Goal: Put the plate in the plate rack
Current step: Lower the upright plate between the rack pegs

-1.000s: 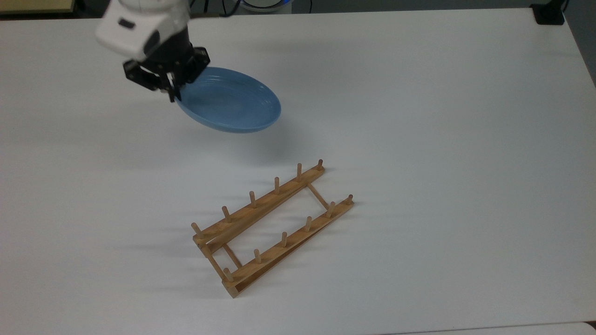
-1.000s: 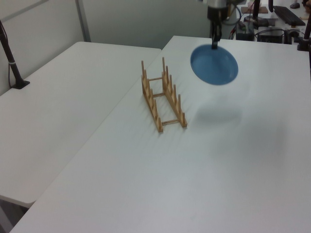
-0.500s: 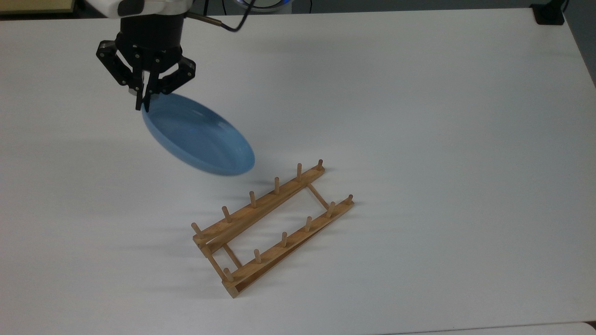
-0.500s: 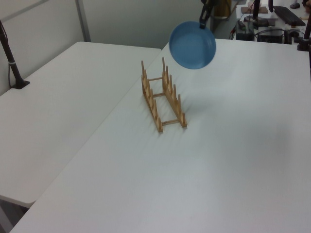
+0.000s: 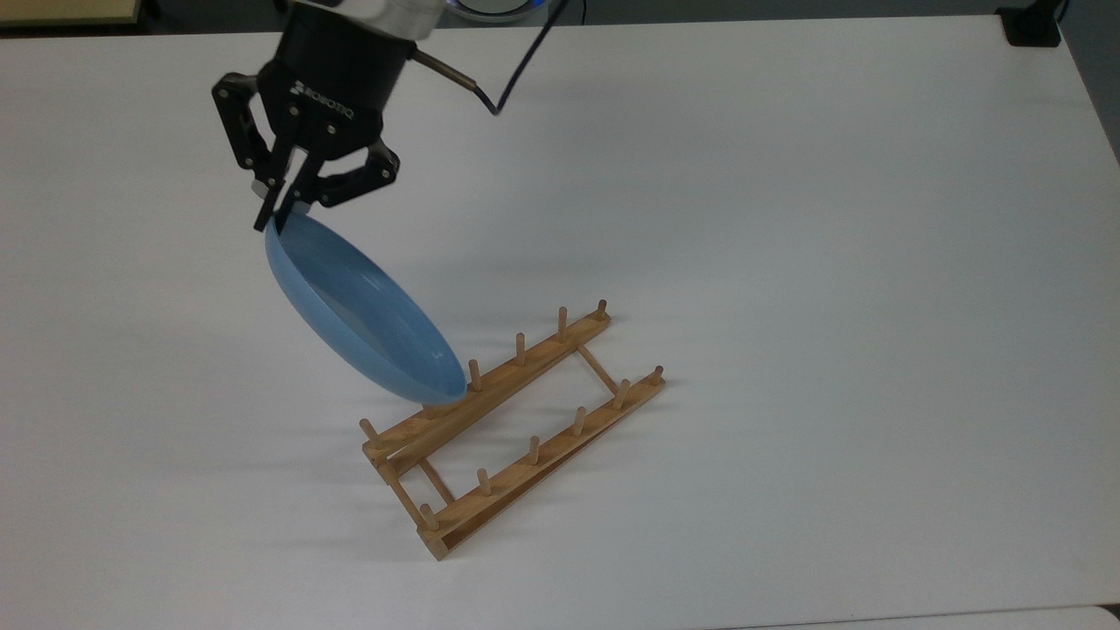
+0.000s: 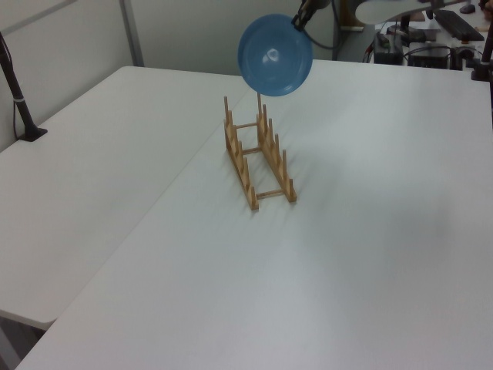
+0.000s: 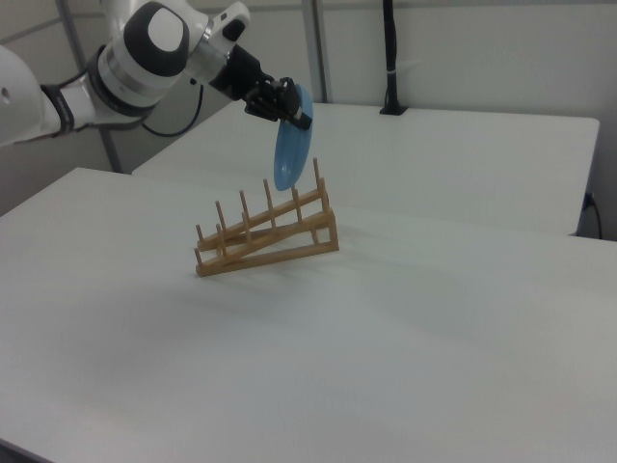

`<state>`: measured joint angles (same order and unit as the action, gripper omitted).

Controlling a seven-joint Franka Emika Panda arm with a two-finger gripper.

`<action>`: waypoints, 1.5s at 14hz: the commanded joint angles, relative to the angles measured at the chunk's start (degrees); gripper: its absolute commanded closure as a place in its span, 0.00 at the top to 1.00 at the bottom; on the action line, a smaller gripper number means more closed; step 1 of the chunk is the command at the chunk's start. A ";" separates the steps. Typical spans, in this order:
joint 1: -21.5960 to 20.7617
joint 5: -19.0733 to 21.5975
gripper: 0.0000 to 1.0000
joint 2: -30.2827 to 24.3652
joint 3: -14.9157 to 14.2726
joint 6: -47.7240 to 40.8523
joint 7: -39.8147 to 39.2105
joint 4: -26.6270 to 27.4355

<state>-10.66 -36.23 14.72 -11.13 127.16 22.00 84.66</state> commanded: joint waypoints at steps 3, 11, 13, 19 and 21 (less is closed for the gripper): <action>-2.17 -10.95 0.00 6.10 -0.47 2.48 11.56 -2.83; -2.88 -13.42 0.00 6.90 -0.91 4.32 14.30 -5.39; -2.97 -16.05 0.00 8.56 -0.65 4.32 14.47 -5.39; -4.02 -18.26 0.00 10.68 -0.82 4.41 14.56 -5.39; -4.54 -18.26 0.00 12.34 -0.74 4.41 14.65 -5.39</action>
<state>-13.96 -53.20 25.51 -11.11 130.23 35.40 79.81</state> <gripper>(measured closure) 0.952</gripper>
